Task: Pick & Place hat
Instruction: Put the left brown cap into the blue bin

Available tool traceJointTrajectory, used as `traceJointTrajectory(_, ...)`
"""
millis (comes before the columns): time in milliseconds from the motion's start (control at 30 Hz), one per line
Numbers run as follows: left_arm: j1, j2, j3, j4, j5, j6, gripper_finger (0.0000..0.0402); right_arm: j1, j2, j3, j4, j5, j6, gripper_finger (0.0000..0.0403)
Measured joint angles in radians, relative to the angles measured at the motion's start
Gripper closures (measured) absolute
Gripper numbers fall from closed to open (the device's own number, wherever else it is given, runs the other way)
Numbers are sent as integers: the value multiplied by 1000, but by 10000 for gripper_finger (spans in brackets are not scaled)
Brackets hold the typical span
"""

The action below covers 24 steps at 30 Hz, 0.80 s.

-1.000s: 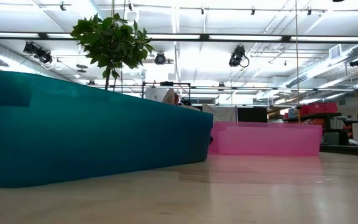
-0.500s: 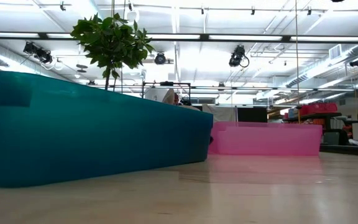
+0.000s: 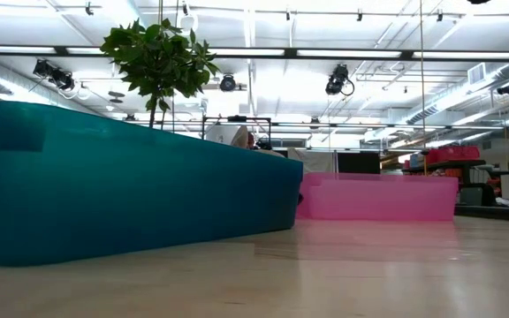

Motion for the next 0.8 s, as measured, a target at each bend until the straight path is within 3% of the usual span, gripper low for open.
traceJointTrajectory(233,0,17,-1,-34,25,55,129,0,2,0,-45,0,26,397)
traceJointTrajectory(567,11,39,-1,-59,30,46,111,0,19,0,-84,0,30,397)
traceJointTrajectory(800,30,43,-1,-78,95,-6,112,0,43,0,-107,0,23,397)
